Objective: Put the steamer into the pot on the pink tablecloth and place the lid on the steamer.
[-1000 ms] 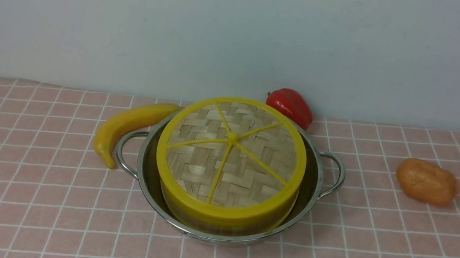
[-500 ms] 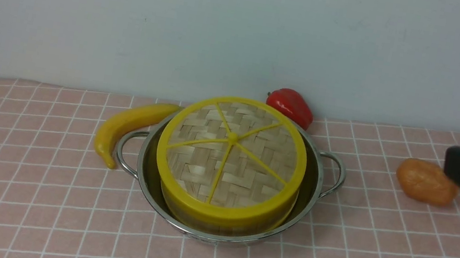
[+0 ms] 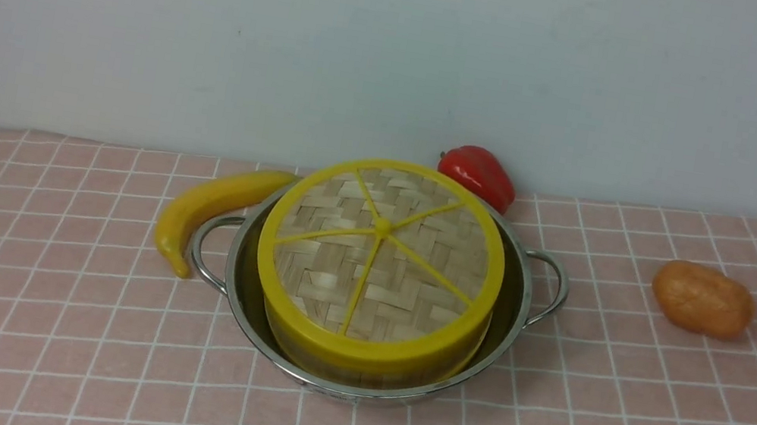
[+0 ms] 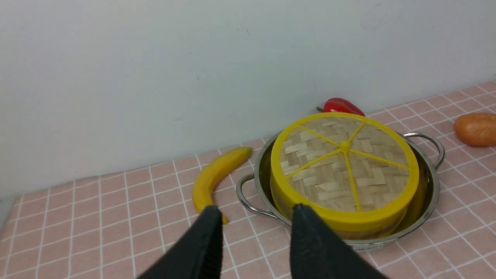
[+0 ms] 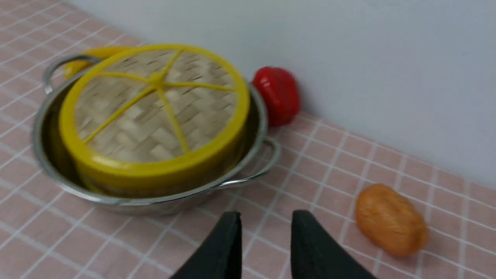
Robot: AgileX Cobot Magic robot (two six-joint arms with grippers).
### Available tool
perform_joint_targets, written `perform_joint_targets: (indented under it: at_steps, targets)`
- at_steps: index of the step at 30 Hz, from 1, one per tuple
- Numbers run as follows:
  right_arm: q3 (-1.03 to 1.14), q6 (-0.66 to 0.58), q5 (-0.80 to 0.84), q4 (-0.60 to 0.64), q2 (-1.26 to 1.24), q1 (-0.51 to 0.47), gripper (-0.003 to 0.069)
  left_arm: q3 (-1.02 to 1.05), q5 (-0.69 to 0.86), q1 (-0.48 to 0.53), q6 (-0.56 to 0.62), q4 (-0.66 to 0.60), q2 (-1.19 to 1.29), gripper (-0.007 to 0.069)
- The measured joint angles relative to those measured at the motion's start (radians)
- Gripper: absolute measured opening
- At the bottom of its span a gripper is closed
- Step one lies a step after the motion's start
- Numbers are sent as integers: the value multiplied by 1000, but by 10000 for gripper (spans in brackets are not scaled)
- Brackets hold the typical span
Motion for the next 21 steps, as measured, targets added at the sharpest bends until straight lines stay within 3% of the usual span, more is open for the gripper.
perform_joint_targets:
  at_steps: [12, 21]
  targets:
    - [359, 15, -152, -9, -516, -342, 239, 0, 0, 0, 0, 0, 0, 242]
    - [511, 54, -175, 37, -551, -386, 240, 0, -1, 0, 0, 0, 0, 242]
